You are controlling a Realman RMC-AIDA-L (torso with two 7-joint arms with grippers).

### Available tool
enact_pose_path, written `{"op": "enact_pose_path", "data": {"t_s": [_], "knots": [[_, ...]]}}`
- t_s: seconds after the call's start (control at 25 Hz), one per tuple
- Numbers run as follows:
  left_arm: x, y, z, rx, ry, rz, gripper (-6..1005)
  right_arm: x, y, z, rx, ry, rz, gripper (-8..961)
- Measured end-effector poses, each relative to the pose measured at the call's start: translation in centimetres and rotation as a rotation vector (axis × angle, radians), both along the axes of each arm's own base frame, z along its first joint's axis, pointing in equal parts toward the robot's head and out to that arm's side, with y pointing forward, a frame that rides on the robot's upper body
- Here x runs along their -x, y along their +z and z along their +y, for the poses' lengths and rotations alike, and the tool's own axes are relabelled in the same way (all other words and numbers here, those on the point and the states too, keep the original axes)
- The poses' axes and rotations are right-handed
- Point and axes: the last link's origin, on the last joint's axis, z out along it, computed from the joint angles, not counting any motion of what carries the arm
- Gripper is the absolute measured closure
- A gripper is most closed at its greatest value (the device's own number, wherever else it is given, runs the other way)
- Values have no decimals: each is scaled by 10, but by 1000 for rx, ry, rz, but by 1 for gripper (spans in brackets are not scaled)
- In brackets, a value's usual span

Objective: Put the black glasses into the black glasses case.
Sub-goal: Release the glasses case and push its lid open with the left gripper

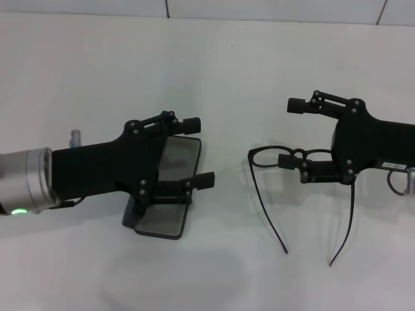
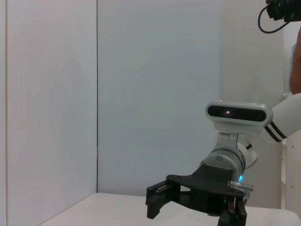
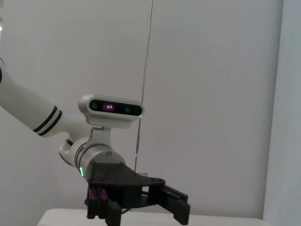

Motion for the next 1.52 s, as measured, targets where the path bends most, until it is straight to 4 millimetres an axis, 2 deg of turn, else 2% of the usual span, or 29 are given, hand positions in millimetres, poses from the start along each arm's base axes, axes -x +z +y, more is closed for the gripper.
{"op": "enact_pose_path", "data": {"t_s": [0.52,0.76,0.88,1.04,1.28,1.52], "knots": [[1,3,1,-16,43,-32,124,-1,-1,-1,-1,-5,1,100],[1,25,23,69,274,-96,123,-2,1,-1,-3,-5,-2,99],[3,35,35,125,395,-22,123,-3,1,-1,-5,-5,-3,99],[5,36,41,163,530,133,123,-6,2,-3,-8,-13,-6,99],[-3,32,39,155,606,302,124,-8,3,-5,-8,-19,-1,99],[0,29,39,180,678,352,128,-8,1,-7,-5,-21,1,99]]}}
